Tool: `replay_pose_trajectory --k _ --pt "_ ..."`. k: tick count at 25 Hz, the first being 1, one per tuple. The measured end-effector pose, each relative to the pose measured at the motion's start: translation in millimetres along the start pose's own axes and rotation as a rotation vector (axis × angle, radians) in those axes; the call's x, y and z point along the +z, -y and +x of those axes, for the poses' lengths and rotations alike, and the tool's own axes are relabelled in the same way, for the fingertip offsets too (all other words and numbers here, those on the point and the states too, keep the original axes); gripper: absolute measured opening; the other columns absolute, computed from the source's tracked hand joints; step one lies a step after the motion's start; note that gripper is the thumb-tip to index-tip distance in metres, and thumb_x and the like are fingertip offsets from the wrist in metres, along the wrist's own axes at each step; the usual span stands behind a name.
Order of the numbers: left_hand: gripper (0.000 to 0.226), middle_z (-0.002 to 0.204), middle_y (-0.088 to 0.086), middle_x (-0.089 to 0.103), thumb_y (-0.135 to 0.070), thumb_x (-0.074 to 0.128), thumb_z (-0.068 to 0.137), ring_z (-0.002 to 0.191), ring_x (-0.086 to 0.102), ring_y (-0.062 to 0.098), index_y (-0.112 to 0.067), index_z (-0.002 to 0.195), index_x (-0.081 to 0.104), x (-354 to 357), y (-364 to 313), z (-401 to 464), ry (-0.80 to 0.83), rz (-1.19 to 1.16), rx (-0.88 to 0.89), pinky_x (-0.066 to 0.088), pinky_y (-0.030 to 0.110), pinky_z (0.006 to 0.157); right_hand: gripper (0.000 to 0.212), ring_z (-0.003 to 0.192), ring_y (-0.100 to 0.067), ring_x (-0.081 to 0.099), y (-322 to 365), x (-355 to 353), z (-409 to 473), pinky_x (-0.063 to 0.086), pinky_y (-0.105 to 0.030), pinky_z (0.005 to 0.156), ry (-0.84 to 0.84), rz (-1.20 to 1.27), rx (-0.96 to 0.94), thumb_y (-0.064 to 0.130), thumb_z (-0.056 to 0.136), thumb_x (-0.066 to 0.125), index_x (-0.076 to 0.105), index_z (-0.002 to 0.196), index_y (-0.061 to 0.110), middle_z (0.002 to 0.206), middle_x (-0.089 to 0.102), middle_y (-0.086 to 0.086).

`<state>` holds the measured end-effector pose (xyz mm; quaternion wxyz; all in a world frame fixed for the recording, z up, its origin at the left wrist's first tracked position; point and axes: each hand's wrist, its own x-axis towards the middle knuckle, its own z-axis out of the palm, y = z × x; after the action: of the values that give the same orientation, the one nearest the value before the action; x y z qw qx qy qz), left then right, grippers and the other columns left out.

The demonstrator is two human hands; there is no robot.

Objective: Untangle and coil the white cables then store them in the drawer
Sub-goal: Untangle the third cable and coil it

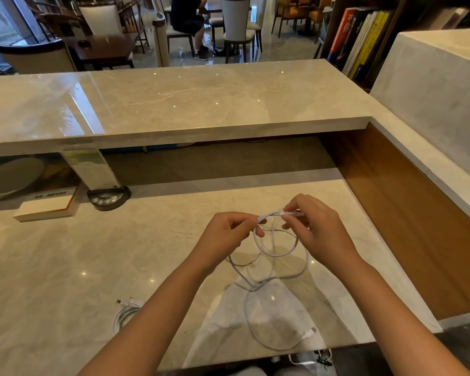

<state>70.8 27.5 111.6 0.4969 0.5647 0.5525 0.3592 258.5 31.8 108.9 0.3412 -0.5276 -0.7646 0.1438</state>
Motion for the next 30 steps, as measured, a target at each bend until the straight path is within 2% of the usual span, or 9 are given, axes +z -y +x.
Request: replay_pose_trajectory --k 4,8,11,15,19,22,25,27,30 --pt "0.024 0.093 -0.002 0.074 -0.015 0.058 0.089 0.051 0.048 -0.004 -0.003 0.076 0.074 -4 -6 -2 0.001 -0.02 0.027 0.037 0.011 0.05 0.012 0.069 -0.012 0.067 -2 -4 -1 0.058 -0.034 0.062 -0.036 -0.046 -0.043 0.026 0.086 0.061 0.06 0.093 0.016 0.082 0.068 0.002" --pt "0.015 0.077 -0.005 0.071 -0.015 0.061 0.087 0.051 0.051 -0.005 -0.012 0.087 0.076 -2 -9 -2 -0.011 -0.012 0.037 0.038 0.01 0.048 0.01 0.065 -0.01 0.067 -3 -10 0 0.058 -0.03 0.062 -0.007 0.033 -0.064 0.018 0.085 0.064 0.062 0.092 0.012 0.083 0.066 0.0" --pt "0.02 0.068 -0.01 0.068 -0.016 0.056 0.091 0.051 0.044 0.002 -0.013 0.087 0.075 -4 -7 0 0.112 -0.031 -0.01 0.037 0.015 0.048 0.011 0.068 -0.013 0.065 -6 -11 5 0.058 -0.028 0.062 -0.051 0.009 -0.104 0.013 0.082 0.068 0.066 0.091 0.009 0.087 0.065 -0.004" --pt "0.027 0.078 -0.013 0.072 -0.017 0.05 0.094 0.053 0.041 0.003 -0.007 0.086 0.074 -10 -6 3 0.227 -0.123 -0.114 0.034 0.015 0.05 0.014 0.075 -0.017 0.064 -4 -9 9 0.058 -0.03 0.066 -0.049 -0.035 -0.108 0.017 0.082 0.068 0.068 0.094 0.009 0.089 0.068 -0.005" --pt "0.022 0.078 0.002 0.074 -0.013 0.049 0.094 0.075 0.068 0.011 -0.008 0.09 0.069 -10 -3 3 0.125 -0.439 -0.199 0.055 0.019 0.067 0.03 0.097 -0.004 0.059 8 4 10 0.049 -0.015 0.082 -0.093 0.332 0.205 0.027 0.088 0.061 0.053 0.117 0.025 0.105 0.062 0.01" --pt "0.02 0.068 0.008 0.072 -0.007 0.045 0.094 0.069 0.071 0.015 -0.001 0.09 0.063 -9 -7 3 0.027 -0.875 -0.204 0.059 0.025 0.068 0.026 0.106 -0.01 0.061 21 25 -2 0.046 -0.027 0.093 0.183 0.789 0.546 0.041 0.097 0.037 0.053 0.115 0.032 0.118 0.065 0.0" --pt "0.021 0.063 0.003 0.067 -0.01 0.04 0.096 0.064 0.068 0.011 -0.004 0.089 0.059 -13 -10 4 0.033 -1.054 -0.108 0.06 0.029 0.07 0.027 0.081 -0.014 0.068 36 42 -23 0.051 -0.026 0.083 0.663 0.836 0.478 0.025 0.099 0.036 0.061 0.106 0.017 0.087 0.07 -0.003" --pt "0.021 0.06 -0.001 0.061 -0.012 0.038 0.096 0.06 0.062 0.007 -0.008 0.088 0.057 -20 -12 4 0.058 -1.054 -0.018 0.059 0.03 0.071 0.022 0.06 -0.011 0.059 33 42 -26 0.05 -0.023 0.067 0.751 0.795 0.401 0.014 0.098 0.042 0.063 0.095 0.012 0.065 0.059 0.002" --pt "0.016 0.056 -0.005 0.055 -0.014 0.041 0.092 0.052 0.053 0.005 -0.009 0.087 0.056 -37 -11 5 0.002 -0.924 0.118 0.056 0.024 0.066 0.024 0.049 -0.01 0.046 10 24 -18 0.042 -0.02 0.055 0.746 0.711 0.422 0.011 0.096 0.046 0.063 0.08 0.011 0.053 0.046 0.007"
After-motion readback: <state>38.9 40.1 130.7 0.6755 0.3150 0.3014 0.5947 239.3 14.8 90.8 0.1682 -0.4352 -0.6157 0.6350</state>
